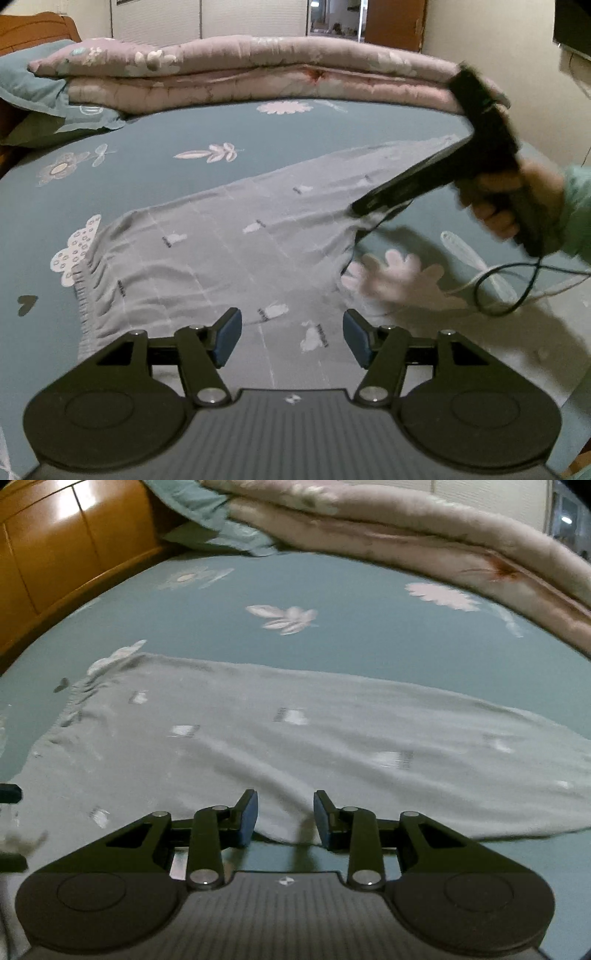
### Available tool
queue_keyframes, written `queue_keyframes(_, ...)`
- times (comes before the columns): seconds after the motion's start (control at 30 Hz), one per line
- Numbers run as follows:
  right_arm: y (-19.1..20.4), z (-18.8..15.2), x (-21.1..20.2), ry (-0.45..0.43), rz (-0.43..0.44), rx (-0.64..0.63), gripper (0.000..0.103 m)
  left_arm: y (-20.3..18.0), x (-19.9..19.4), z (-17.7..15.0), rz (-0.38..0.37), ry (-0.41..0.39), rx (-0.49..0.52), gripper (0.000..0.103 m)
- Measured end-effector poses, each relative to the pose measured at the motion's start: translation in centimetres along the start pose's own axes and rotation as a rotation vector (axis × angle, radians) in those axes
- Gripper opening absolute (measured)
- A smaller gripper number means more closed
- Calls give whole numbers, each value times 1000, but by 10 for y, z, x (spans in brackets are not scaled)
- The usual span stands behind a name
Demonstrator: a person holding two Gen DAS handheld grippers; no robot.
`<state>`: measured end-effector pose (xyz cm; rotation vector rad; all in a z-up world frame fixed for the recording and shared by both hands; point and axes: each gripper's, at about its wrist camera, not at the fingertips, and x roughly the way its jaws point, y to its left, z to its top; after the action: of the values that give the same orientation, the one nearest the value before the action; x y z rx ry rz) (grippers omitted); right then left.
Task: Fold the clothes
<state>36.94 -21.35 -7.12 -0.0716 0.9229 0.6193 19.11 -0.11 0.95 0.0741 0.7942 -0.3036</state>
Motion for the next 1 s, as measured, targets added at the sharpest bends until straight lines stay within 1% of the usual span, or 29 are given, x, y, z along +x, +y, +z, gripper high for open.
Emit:
queue_keyframes(0.03,5,0,8,18,18,-5,41,2,0,-1,-5,-1,-3,62)
queue_keyframes(0.07,9,-2,17,56,18,-13,43,3,1,-3,-10,-2,-7,62)
queue_keyframes(0.1,11,-2,26,86,10,-25,43,6,0,-5,-12,-2,-12,62)
queue_keyframes(0.17,14,2,23,87,10,-53,44,12,-1,-10,-14,-1,-24,62)
queue_keyframes(0.2,10,8,18,77,7,-42,44,14,-3,-12,-15,-2,-30,62)
queue_keyframes(0.23,3,16,11,40,-6,-21,44,17,-4,-13,-14,-2,-34,62)
queue_keyframes(0.27,-5,24,7,9,-25,-1,44,20,-5,-15,-11,-3,-37,62)
queue_keyframes(0.37,-42,51,9,-50,-141,93,44,25,-8,-18,-3,-12,-49,62)
queue_keyframes(0.4,-60,59,14,-50,-165,153,44,27,-9,-19,-3,-14,-57,62)
queue_keyframes(0.43,-81,67,20,-44,-182,238,44,29,-10,-21,-3,-14,-64,62)
queue_keyframes(0.53,-129,80,29,-31,-192,445,43,35,-12,-25,11,-9,-66,62)
queue_keyframes(0.57,-139,85,30,-31,-201,477,43,37,-13,-27,18,-8,-67,62)
queue_keyframes(0.63,-142,101,29,-34,-248,399,43,42,-14,-30,24,-3,-75,62)
queue_keyframes(0.7,-140,118,31,29,-285,301,43,47,-13,-31,29,4,-87,62)
queue_keyframes(0.73,-141,124,32,68,-294,277,43,49,-12,-31,32,8,-91,62)
queue_keyframes(0.8,-147,131,32,147,-293,307,43,51,-9,-32,33,16,-98,62)
queue_keyframes(0.87,-152,133,36,197,-284,381,43,51,-7,-31,30,17,-98,62)
queue_keyframes(1.0,-167,120,40,239,-249,620,43,49,-8,-29,20,3,-96,62)
